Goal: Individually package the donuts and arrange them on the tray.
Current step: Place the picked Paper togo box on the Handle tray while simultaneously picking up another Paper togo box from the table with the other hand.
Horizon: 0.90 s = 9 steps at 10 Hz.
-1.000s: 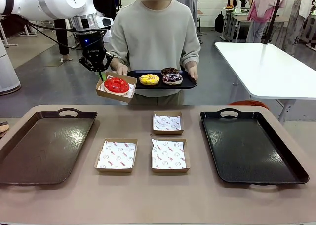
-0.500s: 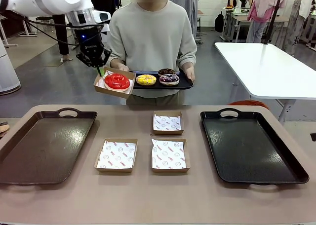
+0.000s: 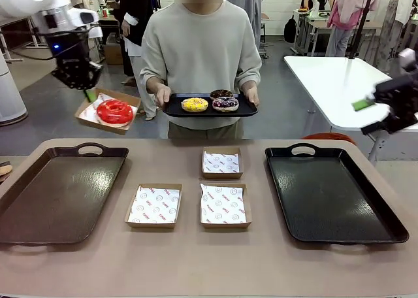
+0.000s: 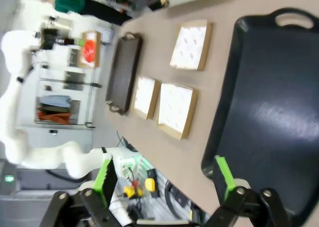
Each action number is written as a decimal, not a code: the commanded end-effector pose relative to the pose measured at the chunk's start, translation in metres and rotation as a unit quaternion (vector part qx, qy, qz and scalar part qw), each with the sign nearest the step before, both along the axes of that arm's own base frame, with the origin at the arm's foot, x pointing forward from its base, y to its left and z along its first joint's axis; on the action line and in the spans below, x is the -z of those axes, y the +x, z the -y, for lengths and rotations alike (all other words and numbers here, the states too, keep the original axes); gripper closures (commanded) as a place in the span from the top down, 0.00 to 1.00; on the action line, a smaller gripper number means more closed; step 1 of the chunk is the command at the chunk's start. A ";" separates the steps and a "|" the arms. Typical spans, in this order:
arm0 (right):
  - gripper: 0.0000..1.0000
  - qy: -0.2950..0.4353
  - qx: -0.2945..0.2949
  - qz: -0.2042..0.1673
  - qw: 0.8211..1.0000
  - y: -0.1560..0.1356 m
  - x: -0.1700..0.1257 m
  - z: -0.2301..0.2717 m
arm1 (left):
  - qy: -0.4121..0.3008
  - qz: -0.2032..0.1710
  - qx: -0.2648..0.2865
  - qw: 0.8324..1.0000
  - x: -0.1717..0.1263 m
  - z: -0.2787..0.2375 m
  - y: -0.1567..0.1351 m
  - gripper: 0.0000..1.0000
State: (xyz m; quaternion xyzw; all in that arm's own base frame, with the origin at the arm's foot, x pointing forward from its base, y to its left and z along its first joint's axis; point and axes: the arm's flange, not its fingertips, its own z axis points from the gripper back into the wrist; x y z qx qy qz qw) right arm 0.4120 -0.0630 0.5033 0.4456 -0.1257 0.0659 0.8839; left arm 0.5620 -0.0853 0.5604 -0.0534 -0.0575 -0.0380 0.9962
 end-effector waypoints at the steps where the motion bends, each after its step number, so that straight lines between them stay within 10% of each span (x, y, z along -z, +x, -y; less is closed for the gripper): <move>1: 1.00 -0.082 -0.010 -0.025 0.996 0.033 -0.006 -0.042 | -0.033 0.009 0.001 0.999 0.019 -0.030 -0.006 0.01; 9: 1.00 -0.294 -0.026 -0.008 0.955 0.090 0.037 -0.220 | -0.025 -0.021 0.008 0.999 0.093 -0.097 -0.008 0.01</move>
